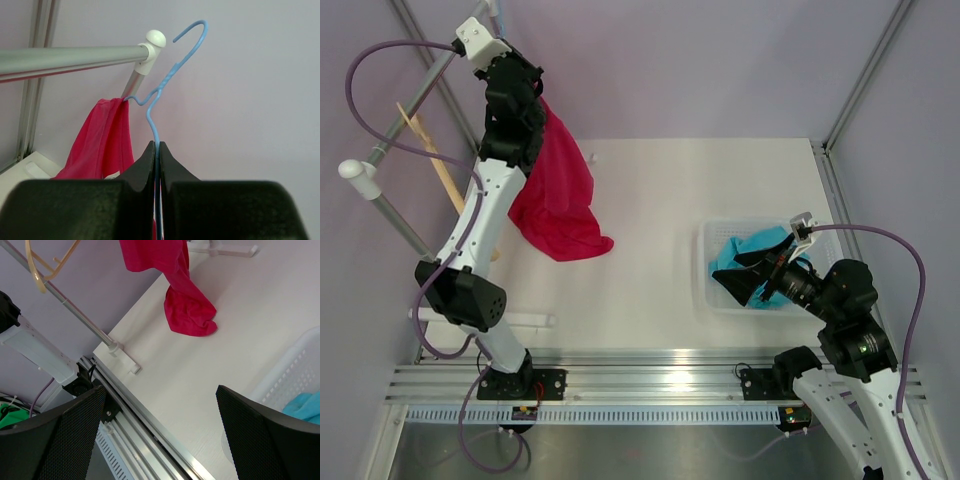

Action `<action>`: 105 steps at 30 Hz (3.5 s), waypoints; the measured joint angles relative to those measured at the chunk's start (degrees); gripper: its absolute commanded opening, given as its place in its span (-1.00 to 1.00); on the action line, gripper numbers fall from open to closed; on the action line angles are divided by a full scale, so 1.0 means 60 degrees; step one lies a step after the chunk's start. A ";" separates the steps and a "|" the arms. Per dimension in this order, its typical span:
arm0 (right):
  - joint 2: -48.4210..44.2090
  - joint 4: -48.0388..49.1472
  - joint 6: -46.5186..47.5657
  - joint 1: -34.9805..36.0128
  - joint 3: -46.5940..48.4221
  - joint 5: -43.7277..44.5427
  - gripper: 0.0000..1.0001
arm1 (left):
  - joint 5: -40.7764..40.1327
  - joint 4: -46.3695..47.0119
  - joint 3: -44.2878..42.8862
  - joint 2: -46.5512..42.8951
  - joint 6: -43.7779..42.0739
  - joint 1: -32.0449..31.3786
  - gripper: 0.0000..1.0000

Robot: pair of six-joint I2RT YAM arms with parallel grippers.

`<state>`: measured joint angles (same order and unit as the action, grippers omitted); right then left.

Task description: Remove the t-shirt from the hanger

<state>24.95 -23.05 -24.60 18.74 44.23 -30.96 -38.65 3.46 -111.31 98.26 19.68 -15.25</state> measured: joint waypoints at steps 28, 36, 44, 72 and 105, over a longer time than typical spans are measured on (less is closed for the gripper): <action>0.0157 -0.0073 0.0076 0.0000 0.0029 0.0022 0.99 | 0.4109 -0.0783 0.3351 -0.3260 0.1242 -0.1078 -1.00; 0.0459 -0.0058 -0.0069 0.0000 0.0627 0.0055 0.99 | 0.6131 -0.0889 0.3450 -0.3592 0.1504 -0.1235 -1.00; 0.1122 0.1497 -0.0390 0.0000 0.2124 0.0073 0.98 | 0.7180 -0.1665 0.3818 -0.4408 0.1832 -0.1424 -1.00; 0.7847 0.5107 0.2087 0.3096 0.6273 0.1621 0.67 | 0.7646 -0.1213 0.6736 -0.6969 0.2714 -0.3872 -1.00; 0.7661 -0.0026 0.3348 0.3359 1.1540 0.4269 -1.00 | 0.9963 -0.2787 0.5191 -0.8521 0.0390 -0.3978 0.98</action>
<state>70.91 -23.20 -4.51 38.89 113.47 -5.34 21.12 -13.26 -80.16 47.13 22.02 -39.11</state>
